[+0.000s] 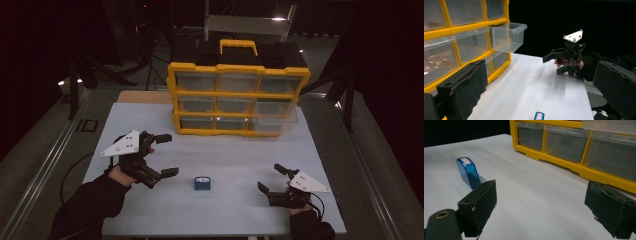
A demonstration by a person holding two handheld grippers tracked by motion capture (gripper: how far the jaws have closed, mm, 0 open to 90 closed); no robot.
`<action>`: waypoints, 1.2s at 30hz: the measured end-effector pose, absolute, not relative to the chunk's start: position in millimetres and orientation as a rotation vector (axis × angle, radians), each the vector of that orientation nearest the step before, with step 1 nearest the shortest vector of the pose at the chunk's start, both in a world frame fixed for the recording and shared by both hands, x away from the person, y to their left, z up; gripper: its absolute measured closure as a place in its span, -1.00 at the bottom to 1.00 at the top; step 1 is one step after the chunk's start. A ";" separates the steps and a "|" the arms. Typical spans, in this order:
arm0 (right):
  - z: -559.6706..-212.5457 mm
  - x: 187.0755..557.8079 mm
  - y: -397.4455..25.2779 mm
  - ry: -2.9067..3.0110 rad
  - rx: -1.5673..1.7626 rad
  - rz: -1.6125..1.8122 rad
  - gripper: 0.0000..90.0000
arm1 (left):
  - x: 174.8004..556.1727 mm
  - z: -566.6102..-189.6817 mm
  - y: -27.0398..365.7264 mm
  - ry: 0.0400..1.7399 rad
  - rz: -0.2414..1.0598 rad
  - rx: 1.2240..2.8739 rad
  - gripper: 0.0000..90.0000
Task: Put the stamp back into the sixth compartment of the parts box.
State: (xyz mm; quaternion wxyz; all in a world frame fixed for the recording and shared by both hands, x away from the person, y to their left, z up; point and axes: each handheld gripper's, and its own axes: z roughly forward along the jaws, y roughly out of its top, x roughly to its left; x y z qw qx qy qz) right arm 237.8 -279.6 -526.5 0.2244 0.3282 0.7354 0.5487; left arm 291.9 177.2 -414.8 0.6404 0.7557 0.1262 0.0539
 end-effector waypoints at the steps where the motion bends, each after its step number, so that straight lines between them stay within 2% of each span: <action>1: -526.7 237.8 -279.3 2.031 0.903 1.512 -0.76 | 292.5 -415.1 175.3 0.287 0.123 1.729 -0.99; 15: -526.7 237.8 -279.2 2.032 0.899 1.517 -0.76 | 299.6 -432.2 145.2 0.214 0.039 1.791 -0.99; 36: -527.5 238.4 -279.4 2.042 0.894 1.522 -0.76 | 306.1 -488.6 122.2 0.214 -0.018 1.887 -0.97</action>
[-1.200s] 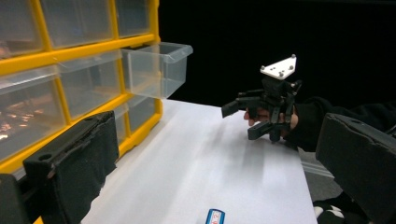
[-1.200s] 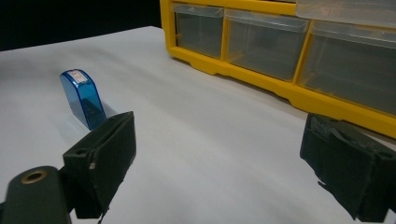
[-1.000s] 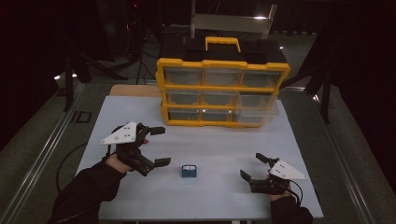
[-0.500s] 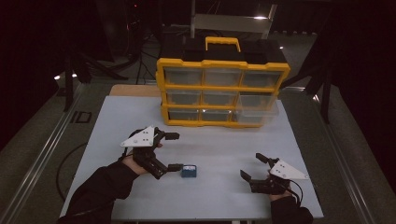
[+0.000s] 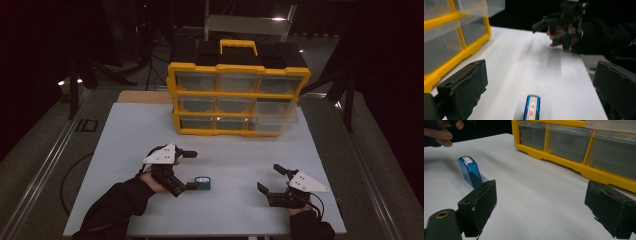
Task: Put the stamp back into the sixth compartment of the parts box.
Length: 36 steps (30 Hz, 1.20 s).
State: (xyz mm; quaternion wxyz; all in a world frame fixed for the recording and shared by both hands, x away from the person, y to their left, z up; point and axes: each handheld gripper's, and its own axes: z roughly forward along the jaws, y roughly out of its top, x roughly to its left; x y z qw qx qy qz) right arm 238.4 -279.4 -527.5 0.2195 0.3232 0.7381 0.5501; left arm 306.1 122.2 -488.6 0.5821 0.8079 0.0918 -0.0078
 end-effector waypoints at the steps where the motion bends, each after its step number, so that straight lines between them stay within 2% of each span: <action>1: -527.6 238.5 -279.4 2.042 0.893 1.521 -0.76 | 306.0 -490.8 121.2 0.217 -0.022 1.900 -0.97; 19: -527.5 238.5 -279.6 2.042 0.894 1.522 -0.76 | 308.5 -516.9 106.6 0.235 -0.091 2.119 -0.86; 32: -528.0 238.7 -279.2 2.046 0.891 1.524 -0.76 | 310.9 -523.7 103.1 0.226 -0.089 2.197 -0.56; 36: -528.1 238.8 -279.4 2.047 0.891 1.523 -0.76 | 311.6 -526.6 101.3 0.219 -0.096 2.221 -0.40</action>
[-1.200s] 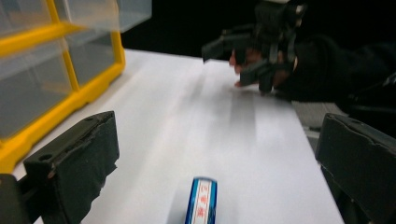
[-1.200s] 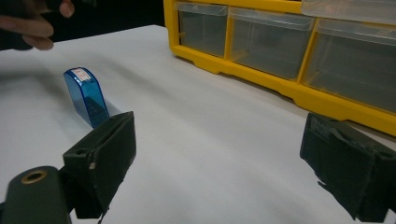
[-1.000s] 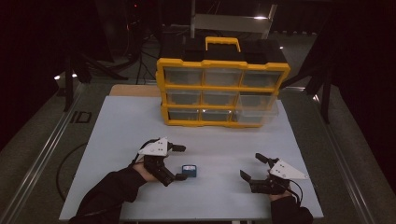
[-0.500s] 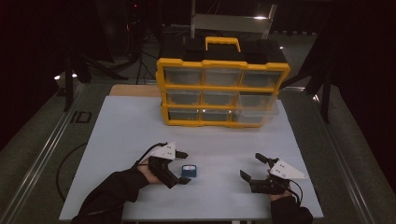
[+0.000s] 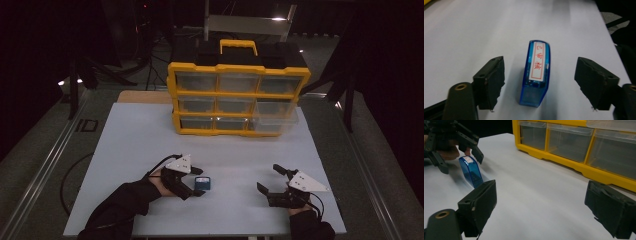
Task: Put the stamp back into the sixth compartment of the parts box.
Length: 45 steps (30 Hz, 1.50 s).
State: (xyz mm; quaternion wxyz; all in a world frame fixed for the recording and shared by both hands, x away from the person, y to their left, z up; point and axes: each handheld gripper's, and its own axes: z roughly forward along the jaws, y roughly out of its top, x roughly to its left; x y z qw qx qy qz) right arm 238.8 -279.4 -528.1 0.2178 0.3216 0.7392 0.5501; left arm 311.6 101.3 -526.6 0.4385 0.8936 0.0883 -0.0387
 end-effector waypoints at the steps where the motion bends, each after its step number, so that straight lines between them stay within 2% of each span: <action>1: -528.2 238.8 -279.4 2.048 0.892 1.523 -0.76 | 311.5 -527.2 100.9 0.216 -0.091 2.227 -0.38; 5: -528.1 238.7 -279.3 2.050 0.891 1.525 -0.76 | 311.1 -529.6 99.1 0.213 -0.089 2.254 -0.27; 12: -528.3 238.7 -279.2 2.052 0.892 1.527 -0.76 | 313.2 -531.2 100.5 0.213 -0.087 2.258 0.04; 19: -528.5 238.9 -279.0 2.056 0.893 1.526 -0.76 | 314.5 -535.7 96.7 0.193 -0.099 2.287 0.23; 23: -528.3 239.0 -279.6 2.051 0.897 1.538 -0.76 | 316.1 -536.4 96.0 0.189 -0.090 2.287 0.53; 34: -528.5 239.2 -279.8 2.053 0.903 1.541 -0.76 | 317.9 -532.3 95.1 0.175 -0.090 2.298 0.56; 45: -528.4 239.2 -279.8 2.054 0.903 1.539 -0.76 | 322.2 -512.9 93.1 0.161 -0.097 2.307 0.56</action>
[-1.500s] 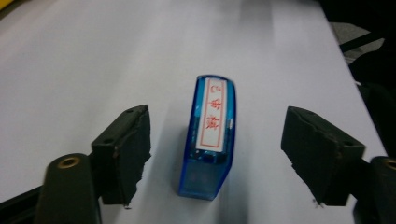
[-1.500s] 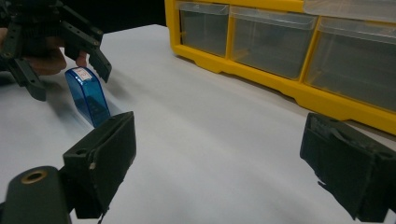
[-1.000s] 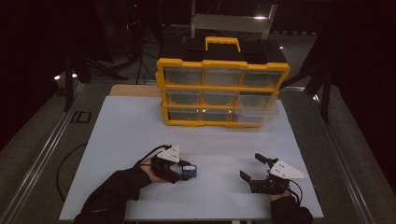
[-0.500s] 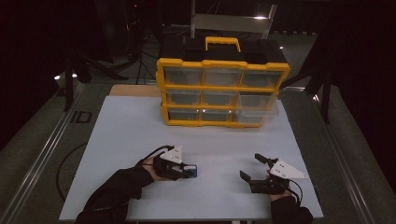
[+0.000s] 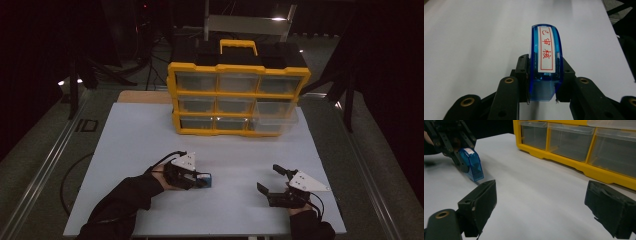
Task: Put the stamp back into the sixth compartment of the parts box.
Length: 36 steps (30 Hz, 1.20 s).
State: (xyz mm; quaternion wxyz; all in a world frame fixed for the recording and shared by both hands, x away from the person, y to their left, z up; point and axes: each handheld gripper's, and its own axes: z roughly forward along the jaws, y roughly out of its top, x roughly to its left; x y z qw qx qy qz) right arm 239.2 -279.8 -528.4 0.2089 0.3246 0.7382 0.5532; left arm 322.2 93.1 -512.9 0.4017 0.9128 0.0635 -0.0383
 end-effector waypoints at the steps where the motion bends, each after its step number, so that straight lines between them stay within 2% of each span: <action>1: -528.3 239.1 -279.8 2.054 0.904 1.539 -0.76 | 322.6 -511.2 92.7 0.160 -0.098 2.311 0.56; 20: -528.1 239.1 -280.3 2.051 0.904 1.540 -0.76 | 337.0 -475.7 79.7 0.135 -0.131 2.318 0.56; 36: -528.2 238.8 -279.2 2.058 0.897 1.537 -0.76 | 348.8 -433.6 62.1 0.089 -0.102 2.299 0.56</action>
